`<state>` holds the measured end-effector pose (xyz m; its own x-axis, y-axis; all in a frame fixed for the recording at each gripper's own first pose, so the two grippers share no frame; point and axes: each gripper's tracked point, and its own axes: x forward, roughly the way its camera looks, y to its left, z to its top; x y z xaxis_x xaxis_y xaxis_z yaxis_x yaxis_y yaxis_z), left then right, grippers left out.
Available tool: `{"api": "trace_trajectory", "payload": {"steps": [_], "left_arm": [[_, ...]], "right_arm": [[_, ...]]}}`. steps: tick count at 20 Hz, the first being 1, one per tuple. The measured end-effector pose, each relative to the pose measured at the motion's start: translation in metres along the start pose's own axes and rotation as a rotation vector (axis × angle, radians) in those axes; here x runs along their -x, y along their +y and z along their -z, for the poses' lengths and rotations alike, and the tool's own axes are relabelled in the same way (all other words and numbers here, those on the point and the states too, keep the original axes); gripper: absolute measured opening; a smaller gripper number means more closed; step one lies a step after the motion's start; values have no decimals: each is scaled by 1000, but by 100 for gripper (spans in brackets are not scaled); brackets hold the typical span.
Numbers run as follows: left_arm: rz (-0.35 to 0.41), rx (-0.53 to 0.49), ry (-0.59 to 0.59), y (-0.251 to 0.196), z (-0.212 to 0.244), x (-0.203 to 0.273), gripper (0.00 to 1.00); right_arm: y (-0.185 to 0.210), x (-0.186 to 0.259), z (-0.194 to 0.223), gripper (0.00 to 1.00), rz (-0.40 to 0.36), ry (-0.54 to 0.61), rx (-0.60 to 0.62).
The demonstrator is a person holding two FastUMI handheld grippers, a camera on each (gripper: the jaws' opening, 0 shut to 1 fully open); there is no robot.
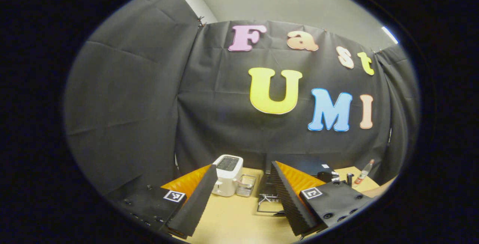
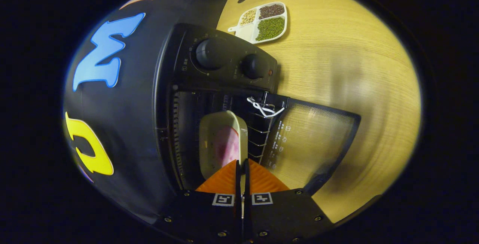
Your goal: Open the electric oven with the left hand, put the food in, and close the electric oven.
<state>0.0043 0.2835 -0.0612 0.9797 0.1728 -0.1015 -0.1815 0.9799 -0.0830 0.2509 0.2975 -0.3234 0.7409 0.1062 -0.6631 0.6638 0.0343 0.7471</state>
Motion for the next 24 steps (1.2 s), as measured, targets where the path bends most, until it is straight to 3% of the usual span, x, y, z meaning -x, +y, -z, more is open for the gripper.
{"api": "trace_trajectory", "payload": {"steps": [8, 9, 13, 16, 18, 19, 20, 24], "left_arm": [[-40, -34, 46, 19, 12, -3, 97], [-42, -39, 51, 19, 13, -3, 100], [-34, -42, 43, 11, 11, -8, 97], [-9, -46, 41, -2, 12, -13, 100], [10, -44, 39, -13, 12, -18, 97], [20, -40, 40, -18, 14, -20, 97], [31, -36, 42, -25, 15, -22, 100], [84, -20, 49, -56, 20, -25, 97]], "right_arm": [[22, -49, 17, 3, -18, -59, -205], [27, -51, 19, 4, -30, -50, -209], [34, -52, 23, 6, -48, -15, -171], [33, -39, 21, 11, -46, 18, -86], [25, -24, 27, 20, -30, 67, 19], [18, -14, 27, 10, -21, 85, 82], [13, -4, 26, 25, -21, 95, 131], [-3, 40, 13, 25, -31, 137, 309]]}}
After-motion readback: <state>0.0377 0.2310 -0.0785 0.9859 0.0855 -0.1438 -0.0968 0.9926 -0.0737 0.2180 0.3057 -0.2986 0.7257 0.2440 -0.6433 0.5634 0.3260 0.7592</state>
